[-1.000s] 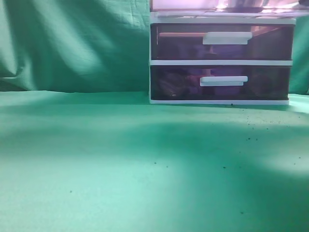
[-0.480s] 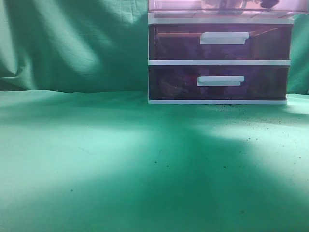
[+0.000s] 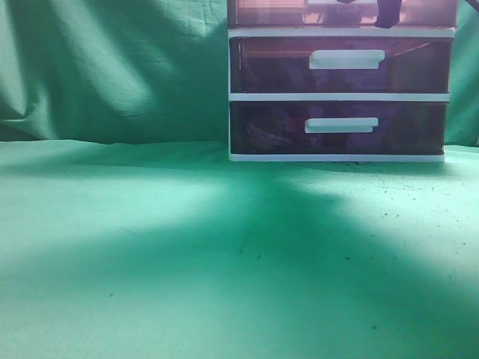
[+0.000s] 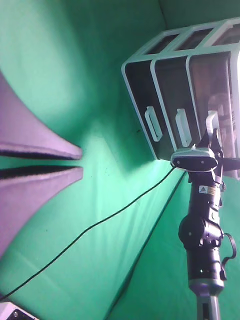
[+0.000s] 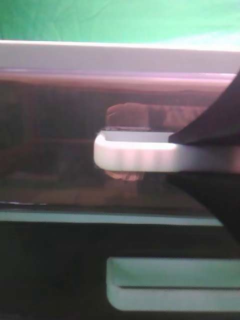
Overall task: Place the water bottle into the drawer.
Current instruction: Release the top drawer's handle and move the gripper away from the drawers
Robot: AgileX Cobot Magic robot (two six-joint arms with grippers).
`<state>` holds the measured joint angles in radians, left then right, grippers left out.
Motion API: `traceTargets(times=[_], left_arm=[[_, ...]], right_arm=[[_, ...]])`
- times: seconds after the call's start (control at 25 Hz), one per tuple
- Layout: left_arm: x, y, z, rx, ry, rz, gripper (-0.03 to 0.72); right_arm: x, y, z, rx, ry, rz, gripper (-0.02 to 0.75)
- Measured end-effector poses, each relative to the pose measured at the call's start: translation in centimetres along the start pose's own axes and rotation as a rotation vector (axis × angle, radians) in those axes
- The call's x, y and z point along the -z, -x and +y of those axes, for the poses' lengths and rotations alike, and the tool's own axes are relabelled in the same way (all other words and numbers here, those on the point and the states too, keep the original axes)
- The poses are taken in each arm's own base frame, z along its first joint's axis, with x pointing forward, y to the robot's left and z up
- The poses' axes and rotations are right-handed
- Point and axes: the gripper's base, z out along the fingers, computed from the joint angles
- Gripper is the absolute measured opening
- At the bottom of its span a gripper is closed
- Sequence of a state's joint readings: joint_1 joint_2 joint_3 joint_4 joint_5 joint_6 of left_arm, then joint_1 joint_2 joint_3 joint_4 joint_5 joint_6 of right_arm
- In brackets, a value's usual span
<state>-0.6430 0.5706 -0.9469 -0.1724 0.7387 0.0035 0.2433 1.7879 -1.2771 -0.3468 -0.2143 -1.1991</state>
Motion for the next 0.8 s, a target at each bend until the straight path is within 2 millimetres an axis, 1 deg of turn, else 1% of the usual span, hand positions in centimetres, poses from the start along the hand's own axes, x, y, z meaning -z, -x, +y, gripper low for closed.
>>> traceTargets(times=[0.16, 0.76, 0.8], left_arm=[[0.0, 0.0, 0.0, 0.005, -0.001, -0.007, 0.0], [0.0, 0.0, -0.1, 0.01, -0.006, -0.009, 0.0], [0.0, 0.0, -0.1, 0.01, -0.006, -0.009, 0.0]], right_arm=[[-0.7, -0.2, 0.0, -0.001, -0.009, 0.001, 0.081], [-1.2, -0.2, -0.2, -0.022, -0.034, -0.007, 0.081], [-1.3, -0.2, -0.2, -0.03, -0.041, -0.009, 0.148]])
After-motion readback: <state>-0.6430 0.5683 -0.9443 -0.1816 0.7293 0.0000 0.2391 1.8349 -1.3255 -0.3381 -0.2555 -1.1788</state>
